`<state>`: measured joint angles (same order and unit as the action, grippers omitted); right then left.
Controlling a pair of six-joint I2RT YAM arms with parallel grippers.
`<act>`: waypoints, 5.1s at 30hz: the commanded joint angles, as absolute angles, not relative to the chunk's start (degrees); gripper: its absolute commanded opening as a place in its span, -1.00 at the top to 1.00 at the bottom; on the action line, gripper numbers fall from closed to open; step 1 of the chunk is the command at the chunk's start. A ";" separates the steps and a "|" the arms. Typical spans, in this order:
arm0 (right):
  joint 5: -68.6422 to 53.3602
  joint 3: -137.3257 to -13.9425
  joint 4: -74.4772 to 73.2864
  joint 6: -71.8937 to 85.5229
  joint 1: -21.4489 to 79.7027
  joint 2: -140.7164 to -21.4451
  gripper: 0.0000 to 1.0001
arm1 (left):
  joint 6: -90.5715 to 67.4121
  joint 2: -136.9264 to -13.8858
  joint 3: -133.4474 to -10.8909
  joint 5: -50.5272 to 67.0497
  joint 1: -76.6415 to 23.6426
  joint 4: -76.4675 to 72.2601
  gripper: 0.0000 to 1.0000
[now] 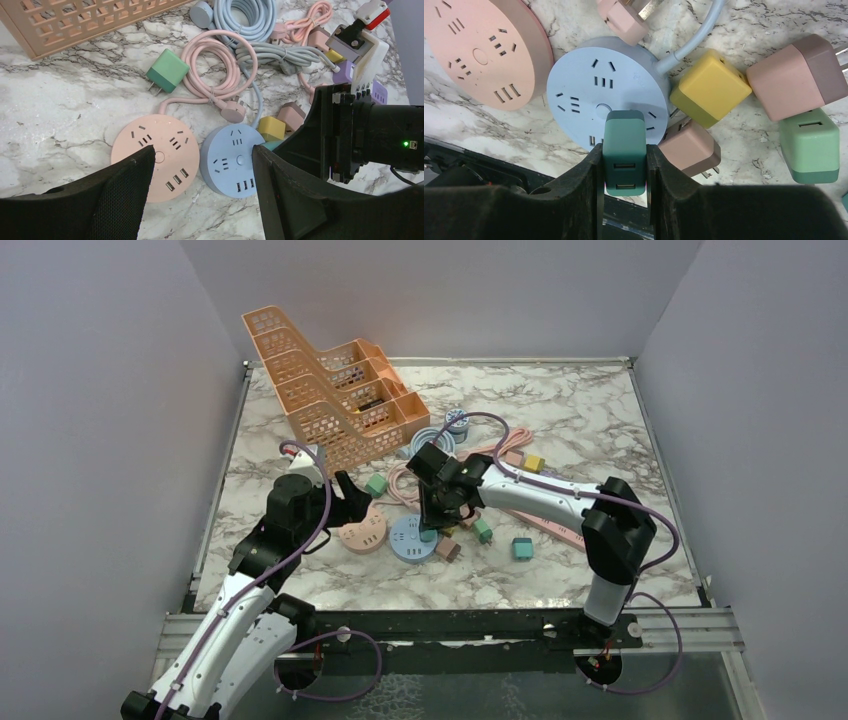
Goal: Insert the plug
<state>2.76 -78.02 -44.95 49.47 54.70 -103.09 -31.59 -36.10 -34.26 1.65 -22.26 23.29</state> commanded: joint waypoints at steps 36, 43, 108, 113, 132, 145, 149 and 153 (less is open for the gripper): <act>15.33 -79.76 -51.87 52.05 61.87 -118.36 0.98 | -31.96 -35.72 -33.84 -0.63 -22.33 22.63 -0.47; 8.63 -75.34 -49.27 48.78 61.87 -124.75 0.98 | -31.97 -35.86 -33.90 -0.96 -22.34 22.83 -0.47; 0.82 -56.16 -27.47 22.21 46.23 -81.20 0.70 | -36.73 -43.86 -38.78 22.67 -22.39 15.24 -0.55; -21.31 -55.16 -17.03 17.85 46.23 -75.28 0.71 | -36.93 -43.32 -38.86 31.72 -22.46 7.78 -0.55; -64.41 -67.25 -15.94 10.27 46.23 -80.14 0.71 | -33.69 -41.40 -37.61 59.22 -22.89 1.20 -0.55; -59.78 -68.20 -18.31 9.05 46.23 -81.93 0.77 | -36.13 -42.09 -35.89 61.35 -22.87 1.24 -0.52; -59.15 -68.65 -17.95 9.33 46.23 -82.14 0.77 | -31.22 -42.49 -37.08 60.77 -22.81 8.12 -0.40; -59.90 -69.89 -20.03 7.81 46.23 -83.38 0.77 | -28.95 -44.29 -38.38 61.59 -22.78 10.69 -0.17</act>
